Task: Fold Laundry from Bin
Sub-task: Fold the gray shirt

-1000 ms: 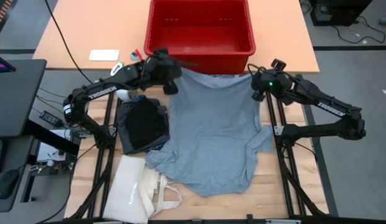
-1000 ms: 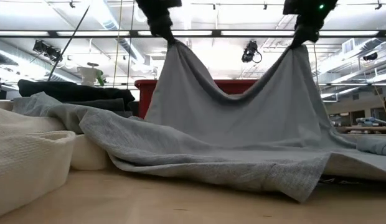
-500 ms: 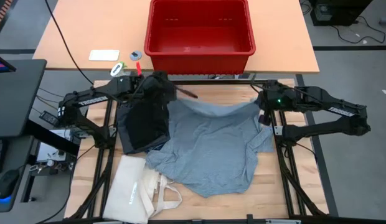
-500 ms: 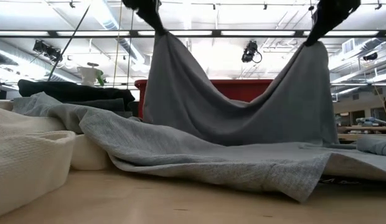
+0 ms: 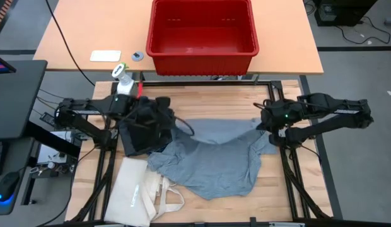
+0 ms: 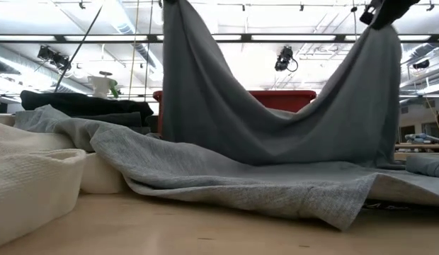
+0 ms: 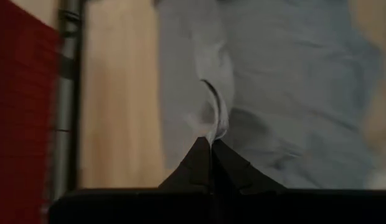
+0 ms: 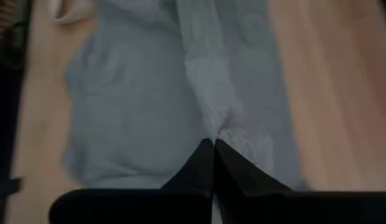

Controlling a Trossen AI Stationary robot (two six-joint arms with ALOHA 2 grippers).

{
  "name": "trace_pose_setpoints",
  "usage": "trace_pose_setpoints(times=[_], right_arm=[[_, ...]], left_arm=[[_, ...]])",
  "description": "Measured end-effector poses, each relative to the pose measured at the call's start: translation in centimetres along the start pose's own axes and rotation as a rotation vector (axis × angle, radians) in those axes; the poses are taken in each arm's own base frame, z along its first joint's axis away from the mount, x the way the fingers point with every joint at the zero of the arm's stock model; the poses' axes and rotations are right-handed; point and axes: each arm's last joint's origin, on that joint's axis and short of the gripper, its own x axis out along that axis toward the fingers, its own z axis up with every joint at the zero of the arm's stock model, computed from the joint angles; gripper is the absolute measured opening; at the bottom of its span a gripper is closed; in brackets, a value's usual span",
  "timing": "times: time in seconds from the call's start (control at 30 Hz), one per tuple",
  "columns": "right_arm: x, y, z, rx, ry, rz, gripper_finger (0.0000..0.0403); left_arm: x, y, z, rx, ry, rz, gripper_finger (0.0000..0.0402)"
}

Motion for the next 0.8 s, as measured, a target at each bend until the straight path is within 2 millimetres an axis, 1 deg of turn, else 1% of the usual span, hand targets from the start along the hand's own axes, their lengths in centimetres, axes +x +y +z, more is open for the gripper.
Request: trace_pose_setpoints(times=[0.13,0.23,0.33,0.4,0.5,0.6,0.8], right_arm=[[0.0,1.2,-0.3,0.015,0.031,0.105,0.0012],[-0.2,2.5,-0.5,0.0,0.054,0.228,0.0012],[-0.5,3.9,-0.6,-0.019,0.069,0.368,0.0012],[-0.7,4.7,-1.0,-0.014,0.097,0.415,0.0012],[-0.9,5.6,-1.7,0.022,0.153,0.427,0.0012],[-0.7,6.6,-2.4,0.074,0.201,0.424,0.0012],[1.5,8.3,-5.2,0.135,0.384,0.382,0.0012]], left_arm=[[-0.4,-2.2,-0.1,-0.008,0.024,-0.094,0.0002],[-0.8,-3.9,-0.4,-0.021,0.062,-0.132,0.0002],[-1.5,-5.4,-1.0,-0.03,0.118,-0.163,0.0002],[-1.9,-6.3,-1.5,-0.063,0.165,-0.172,0.0002],[-2.6,-7.6,-2.1,-0.118,0.217,-0.166,0.0002],[-3.2,-9.1,-2.2,-0.153,0.215,-0.188,0.0002],[-4.3,-11.3,-2.6,-0.184,0.196,-0.186,0.0002]])
